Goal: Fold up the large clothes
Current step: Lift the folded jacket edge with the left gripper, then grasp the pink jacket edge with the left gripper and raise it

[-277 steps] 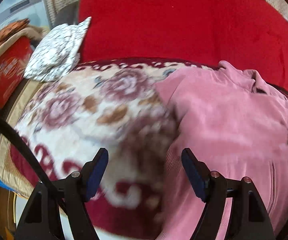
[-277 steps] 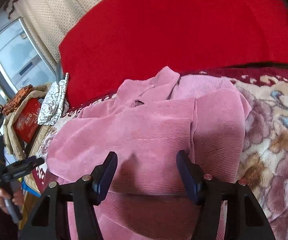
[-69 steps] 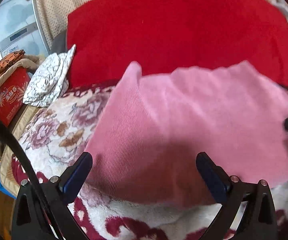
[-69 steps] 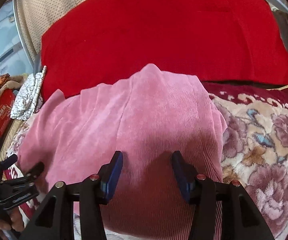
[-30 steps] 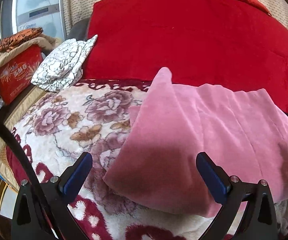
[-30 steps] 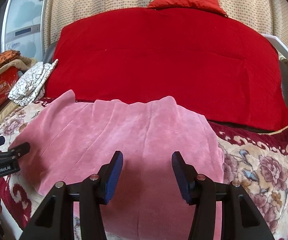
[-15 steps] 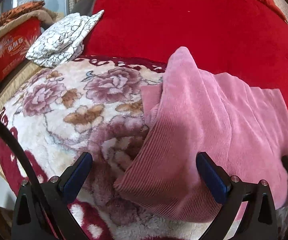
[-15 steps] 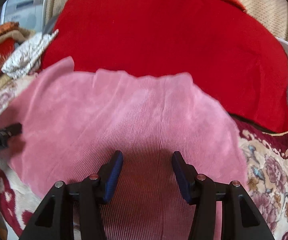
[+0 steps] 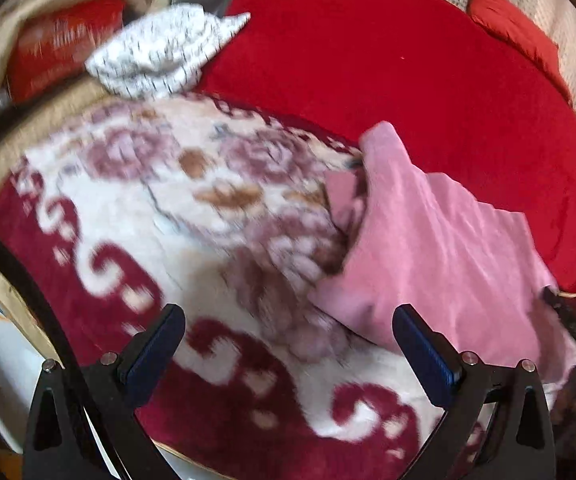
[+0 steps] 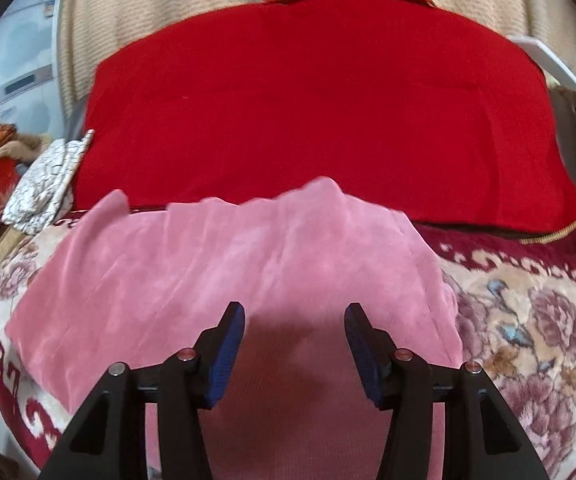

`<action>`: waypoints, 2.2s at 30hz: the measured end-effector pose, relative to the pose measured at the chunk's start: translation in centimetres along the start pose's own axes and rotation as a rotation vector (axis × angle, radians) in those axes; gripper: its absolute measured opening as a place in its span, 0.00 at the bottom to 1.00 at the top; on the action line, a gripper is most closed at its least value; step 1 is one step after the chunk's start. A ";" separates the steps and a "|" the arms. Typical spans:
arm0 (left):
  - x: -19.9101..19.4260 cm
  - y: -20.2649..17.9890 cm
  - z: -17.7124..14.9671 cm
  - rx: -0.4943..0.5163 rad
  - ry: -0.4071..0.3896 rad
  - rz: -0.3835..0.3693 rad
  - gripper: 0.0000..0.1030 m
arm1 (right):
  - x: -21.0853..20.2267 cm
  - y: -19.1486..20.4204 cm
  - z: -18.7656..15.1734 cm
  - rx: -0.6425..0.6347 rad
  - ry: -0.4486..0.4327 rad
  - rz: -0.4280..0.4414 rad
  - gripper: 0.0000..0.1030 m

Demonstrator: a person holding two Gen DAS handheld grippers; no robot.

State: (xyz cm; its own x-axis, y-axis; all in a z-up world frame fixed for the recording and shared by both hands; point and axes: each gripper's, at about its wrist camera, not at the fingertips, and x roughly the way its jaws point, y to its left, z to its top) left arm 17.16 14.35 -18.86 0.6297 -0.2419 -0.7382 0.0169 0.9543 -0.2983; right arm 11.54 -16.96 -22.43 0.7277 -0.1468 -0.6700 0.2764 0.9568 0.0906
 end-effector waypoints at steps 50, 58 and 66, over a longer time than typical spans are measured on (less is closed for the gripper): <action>5.8 -4.9 1.6 -0.179 -0.007 -0.126 0.43 | 2.1 -4.0 -0.2 0.155 0.134 0.109 0.58; 6.2 -5.2 1.2 -0.185 0.007 -0.105 0.41 | 2.0 -4.3 -0.3 0.166 0.137 0.131 0.58; 6.1 -4.5 0.9 -0.238 0.004 -0.123 0.58 | 0.5 -6.0 0.2 0.265 0.079 0.156 0.56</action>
State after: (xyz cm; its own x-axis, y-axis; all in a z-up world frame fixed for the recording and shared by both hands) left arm 21.65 8.74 -21.51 0.6312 -0.3546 -0.6898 -0.0900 0.8498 -0.5193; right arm 10.33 -22.78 -23.15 0.7264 0.0268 -0.6868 0.3264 0.8660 0.3790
